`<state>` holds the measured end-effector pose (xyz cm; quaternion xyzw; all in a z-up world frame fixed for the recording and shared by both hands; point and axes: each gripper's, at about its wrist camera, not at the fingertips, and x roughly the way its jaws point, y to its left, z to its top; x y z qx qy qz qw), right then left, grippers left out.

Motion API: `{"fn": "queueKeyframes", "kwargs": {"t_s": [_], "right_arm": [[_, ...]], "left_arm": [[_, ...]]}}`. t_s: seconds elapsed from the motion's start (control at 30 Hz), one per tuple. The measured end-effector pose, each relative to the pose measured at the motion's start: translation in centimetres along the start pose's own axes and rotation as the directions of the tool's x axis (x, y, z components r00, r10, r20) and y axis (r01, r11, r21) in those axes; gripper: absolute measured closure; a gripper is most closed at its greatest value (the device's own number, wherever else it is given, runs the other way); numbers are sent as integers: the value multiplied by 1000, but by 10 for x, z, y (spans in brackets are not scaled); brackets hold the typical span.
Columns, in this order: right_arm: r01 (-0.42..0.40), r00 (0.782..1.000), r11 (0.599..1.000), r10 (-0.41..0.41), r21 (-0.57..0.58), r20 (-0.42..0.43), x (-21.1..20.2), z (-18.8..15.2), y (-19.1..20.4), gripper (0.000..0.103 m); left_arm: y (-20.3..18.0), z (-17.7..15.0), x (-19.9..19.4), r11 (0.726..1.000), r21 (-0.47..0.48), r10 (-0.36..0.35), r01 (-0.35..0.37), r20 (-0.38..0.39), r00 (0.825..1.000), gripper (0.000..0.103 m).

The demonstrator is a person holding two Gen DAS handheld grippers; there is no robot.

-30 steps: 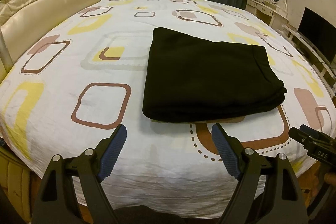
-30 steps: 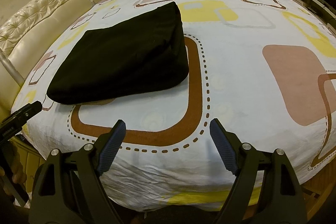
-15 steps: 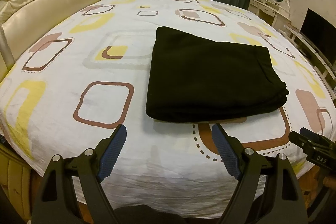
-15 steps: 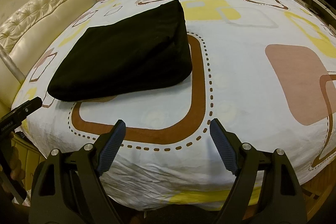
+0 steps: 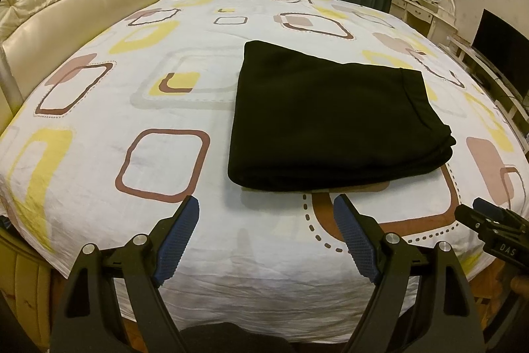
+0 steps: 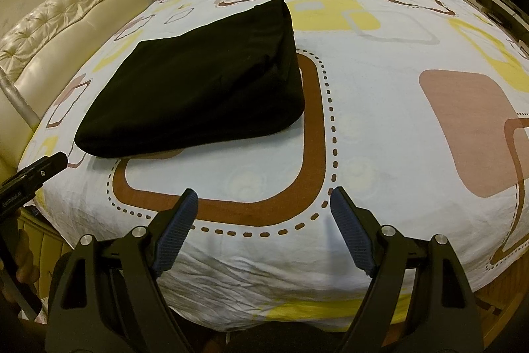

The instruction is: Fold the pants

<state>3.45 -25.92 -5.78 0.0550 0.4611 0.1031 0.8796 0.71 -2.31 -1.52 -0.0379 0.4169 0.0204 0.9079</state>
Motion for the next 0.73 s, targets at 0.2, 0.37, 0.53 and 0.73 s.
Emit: {"fn": "queueKeyframes", "kwargs": {"t_s": [0.2, 0.37, 0.53, 0.73], "right_arm": [[-1, 1000, 1000, 1, -3, -6, 2, 0, -1, 21], [-6, 1000, 1000, 6, -3, -7, 3, -1, 0, 21], [-62, 998, 998, 62, 12, 9, -6, 11, -1, 21], [-76, 987, 997, 72, 21, 144, -7, 102, -25, 11]], "left_arm": [[-2, -1, 0, 1000, 9, 1, -1, -2, 1000, 18], [3, 7, -7, 997, -54, -49, 50, 25, 998, 14], [33, 48, -11, 995, -72, -64, 70, 83, 995, 14], [120, 124, 65, 972, -153, 191, -179, 68, 979, 14]]}}
